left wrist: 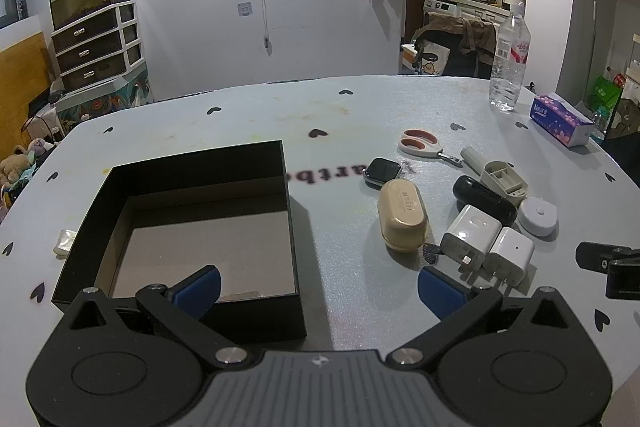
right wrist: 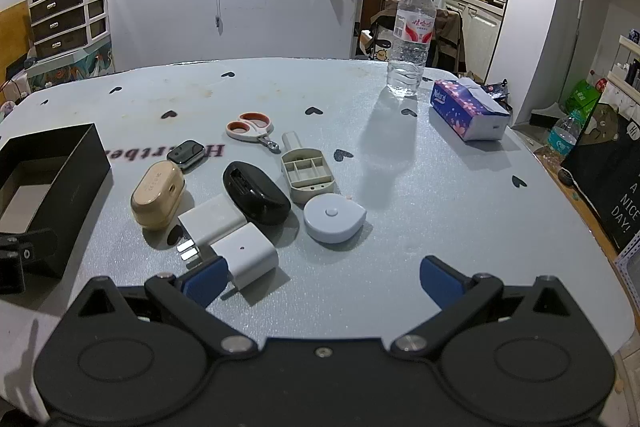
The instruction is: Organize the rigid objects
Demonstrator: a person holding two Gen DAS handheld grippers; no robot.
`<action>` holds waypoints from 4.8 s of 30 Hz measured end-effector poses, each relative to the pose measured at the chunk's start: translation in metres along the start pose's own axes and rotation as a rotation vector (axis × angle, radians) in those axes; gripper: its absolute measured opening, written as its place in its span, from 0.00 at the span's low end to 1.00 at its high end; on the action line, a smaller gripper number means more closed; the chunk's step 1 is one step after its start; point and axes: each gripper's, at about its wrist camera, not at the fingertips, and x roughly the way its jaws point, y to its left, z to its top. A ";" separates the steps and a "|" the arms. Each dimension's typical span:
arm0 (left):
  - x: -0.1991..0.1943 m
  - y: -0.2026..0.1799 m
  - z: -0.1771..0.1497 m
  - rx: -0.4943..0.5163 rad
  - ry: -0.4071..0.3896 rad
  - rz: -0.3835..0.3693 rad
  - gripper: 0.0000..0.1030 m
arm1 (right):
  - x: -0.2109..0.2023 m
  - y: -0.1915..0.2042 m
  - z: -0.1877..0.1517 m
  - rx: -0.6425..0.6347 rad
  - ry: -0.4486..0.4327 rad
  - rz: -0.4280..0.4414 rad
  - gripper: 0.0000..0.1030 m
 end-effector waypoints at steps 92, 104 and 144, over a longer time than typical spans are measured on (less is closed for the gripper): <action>-0.022 0.062 -0.018 -0.199 -0.009 0.011 1.00 | 0.026 -0.027 0.015 0.133 -0.204 0.012 1.00; -0.021 0.142 -0.011 -0.306 -0.116 0.223 1.00 | 0.054 -0.017 0.000 0.101 -0.221 0.066 1.00; 0.071 0.194 0.011 -0.212 0.113 0.106 0.12 | 0.064 0.045 -0.018 -0.239 0.055 0.335 0.57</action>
